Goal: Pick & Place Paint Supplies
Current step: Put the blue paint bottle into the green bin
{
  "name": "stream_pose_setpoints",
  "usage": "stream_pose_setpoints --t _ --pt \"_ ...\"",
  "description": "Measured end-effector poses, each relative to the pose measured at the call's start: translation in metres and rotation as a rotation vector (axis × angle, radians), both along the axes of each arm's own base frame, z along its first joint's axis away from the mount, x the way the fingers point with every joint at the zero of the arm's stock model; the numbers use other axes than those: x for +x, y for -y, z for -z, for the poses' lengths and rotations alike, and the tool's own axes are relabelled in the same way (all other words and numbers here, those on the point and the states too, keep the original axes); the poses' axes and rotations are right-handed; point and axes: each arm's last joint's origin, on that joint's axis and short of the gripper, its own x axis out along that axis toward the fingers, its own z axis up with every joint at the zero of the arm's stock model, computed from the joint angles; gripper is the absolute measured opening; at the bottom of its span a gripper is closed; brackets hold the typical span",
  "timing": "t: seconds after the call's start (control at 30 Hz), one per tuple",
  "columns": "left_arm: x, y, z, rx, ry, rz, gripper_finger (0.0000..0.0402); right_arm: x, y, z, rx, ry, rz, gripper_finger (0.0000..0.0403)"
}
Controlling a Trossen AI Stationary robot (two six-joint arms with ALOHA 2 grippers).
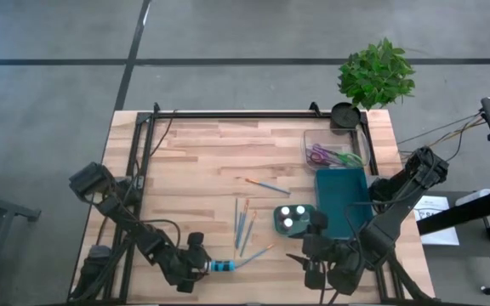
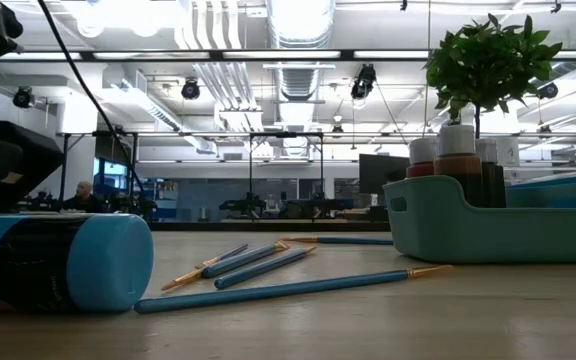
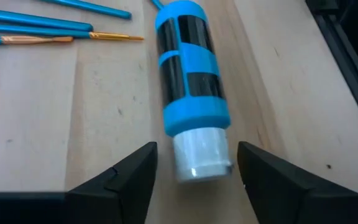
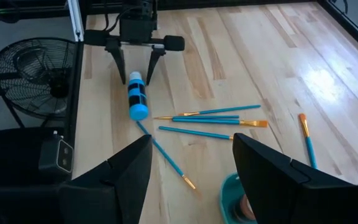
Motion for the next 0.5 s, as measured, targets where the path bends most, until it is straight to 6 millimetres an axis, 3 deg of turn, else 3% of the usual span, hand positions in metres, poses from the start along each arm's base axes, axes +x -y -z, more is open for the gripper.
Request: stream_pose_setpoints --t 0.33,0.5 --pt "0.0010 -0.0013 -0.0005 0.027 0.023 -0.014 0.0132 0.0000 0.0000 0.0001 0.000 0.000 0.000 0.0221" --pt "0.0016 -0.0023 -0.0014 0.050 0.046 -0.032 0.0119 -0.0006 0.0006 0.0062 -0.012 -0.011 -0.001 0.0221"
